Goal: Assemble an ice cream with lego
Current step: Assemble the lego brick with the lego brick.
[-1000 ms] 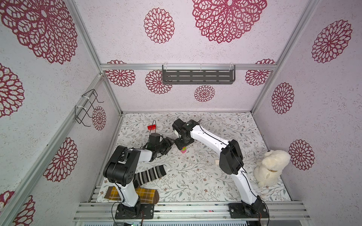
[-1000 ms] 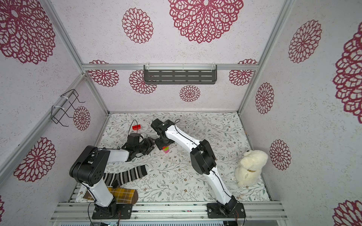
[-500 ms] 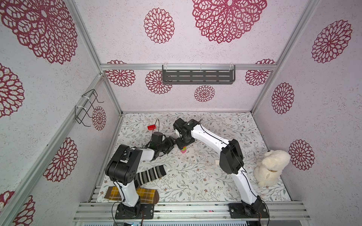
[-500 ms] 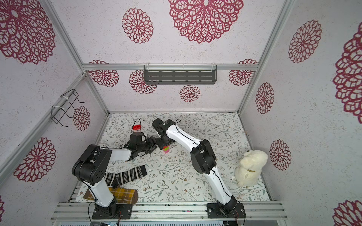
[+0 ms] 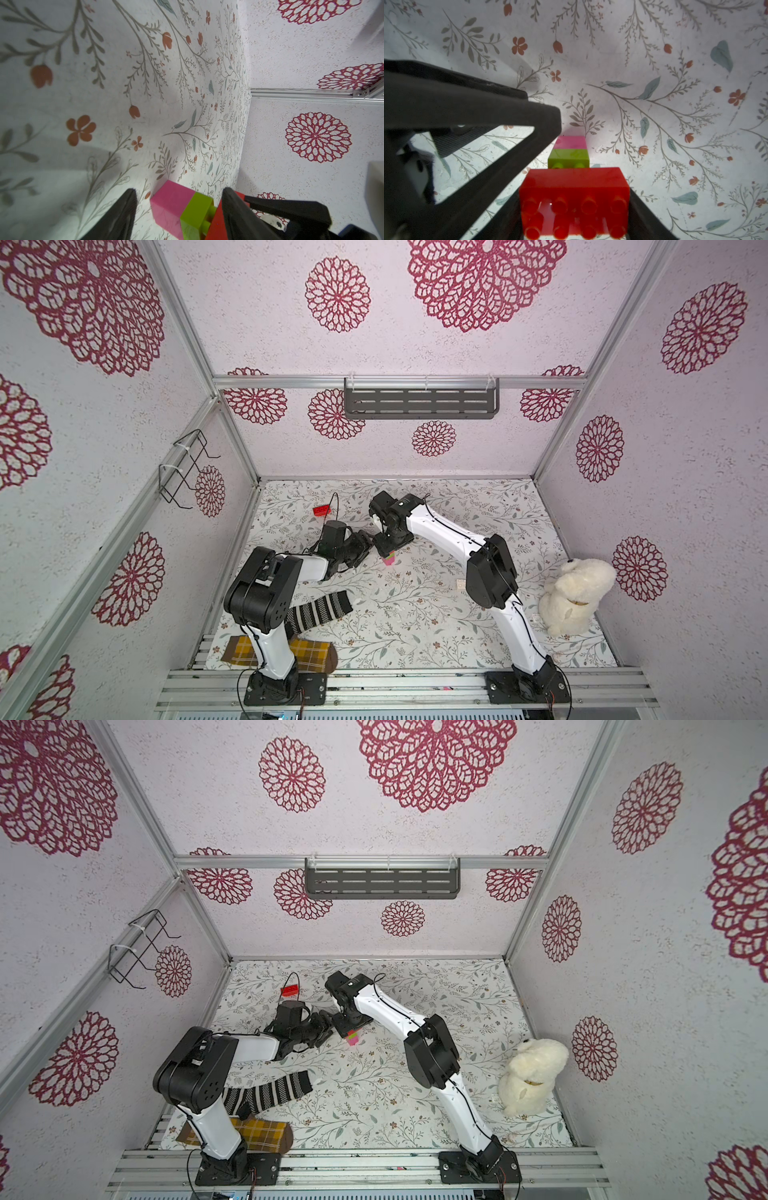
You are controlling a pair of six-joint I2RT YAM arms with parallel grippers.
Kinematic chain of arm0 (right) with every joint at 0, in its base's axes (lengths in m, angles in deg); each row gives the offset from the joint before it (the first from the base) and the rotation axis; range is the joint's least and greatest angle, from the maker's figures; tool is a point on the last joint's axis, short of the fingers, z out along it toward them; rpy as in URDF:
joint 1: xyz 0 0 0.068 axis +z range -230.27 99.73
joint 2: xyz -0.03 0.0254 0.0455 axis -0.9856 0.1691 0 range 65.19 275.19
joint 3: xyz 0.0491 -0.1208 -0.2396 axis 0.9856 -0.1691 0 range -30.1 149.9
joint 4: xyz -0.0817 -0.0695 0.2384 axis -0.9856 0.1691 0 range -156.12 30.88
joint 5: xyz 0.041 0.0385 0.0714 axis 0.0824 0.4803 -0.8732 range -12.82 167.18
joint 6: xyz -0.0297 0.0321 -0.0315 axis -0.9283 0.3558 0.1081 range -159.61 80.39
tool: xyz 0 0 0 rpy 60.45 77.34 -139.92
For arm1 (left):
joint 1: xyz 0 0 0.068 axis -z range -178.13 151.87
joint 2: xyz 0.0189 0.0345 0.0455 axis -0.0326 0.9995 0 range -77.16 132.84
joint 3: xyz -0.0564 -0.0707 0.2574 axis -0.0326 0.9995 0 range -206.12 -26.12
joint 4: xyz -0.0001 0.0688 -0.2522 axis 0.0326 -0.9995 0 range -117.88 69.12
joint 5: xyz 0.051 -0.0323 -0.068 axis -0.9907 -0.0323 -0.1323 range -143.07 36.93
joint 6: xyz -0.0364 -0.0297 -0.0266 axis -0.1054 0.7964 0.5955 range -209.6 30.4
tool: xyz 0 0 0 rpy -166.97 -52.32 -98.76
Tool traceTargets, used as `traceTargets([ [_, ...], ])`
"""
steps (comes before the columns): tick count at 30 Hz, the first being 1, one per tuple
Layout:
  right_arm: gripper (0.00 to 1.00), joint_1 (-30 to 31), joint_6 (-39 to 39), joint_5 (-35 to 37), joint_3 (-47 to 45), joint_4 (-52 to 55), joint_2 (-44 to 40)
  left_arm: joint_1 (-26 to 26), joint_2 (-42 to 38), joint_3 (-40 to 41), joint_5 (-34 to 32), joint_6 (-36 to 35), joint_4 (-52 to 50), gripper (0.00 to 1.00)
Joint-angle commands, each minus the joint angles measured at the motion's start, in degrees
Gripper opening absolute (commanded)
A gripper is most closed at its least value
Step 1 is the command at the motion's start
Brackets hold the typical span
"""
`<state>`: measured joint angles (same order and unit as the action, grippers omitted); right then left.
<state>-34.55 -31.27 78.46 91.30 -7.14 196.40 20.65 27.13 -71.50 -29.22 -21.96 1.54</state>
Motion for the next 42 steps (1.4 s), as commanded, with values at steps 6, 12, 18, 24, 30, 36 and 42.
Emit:
traceTargets([
  [6, 0.24, 1.5, 0.2, 1.4, -3.5, -0.2, -2.2, 1.6, 1.3, -1.2, 1.1, 0.1, 1.6, 0.66],
  [12, 0.24, 1.5, 1.3, 2.1, -2.2, 0.1, -3.4, 2.3, 1.7, -1.0, 1.0, 0.5, 2.0, 0.66],
  [18, 0.23, 1.9, 1.4, 1.9, -1.8, 1.3, -3.1, 2.3, 1.6, -0.9, 0.9, 0.6, 2.0, 0.65],
  [24, 0.23, 2.4, 1.4, 0.1, -2.2, 0.1, -3.8, 2.3, 1.6, -0.9, 1.1, 0.6, 2.0, 0.65],
  [30, 0.24, 2.8, 1.5, -0.3, -2.2, 0.0, -2.7, 2.2, 1.7, -1.0, 1.2, 0.7, 2.1, 0.65],
  [36, 0.25, 3.3, 1.7, -0.9, -3.5, -1.2, -3.1, 2.3, 1.8, -1.0, 1.3, 0.7, 2.3, 0.66],
  [42, 0.25, 3.3, 2.5, -1.2, -2.2, -1.5, -4.5, 2.4, 2.0, -0.9, 1.3, 0.9, 2.7, 0.66],
])
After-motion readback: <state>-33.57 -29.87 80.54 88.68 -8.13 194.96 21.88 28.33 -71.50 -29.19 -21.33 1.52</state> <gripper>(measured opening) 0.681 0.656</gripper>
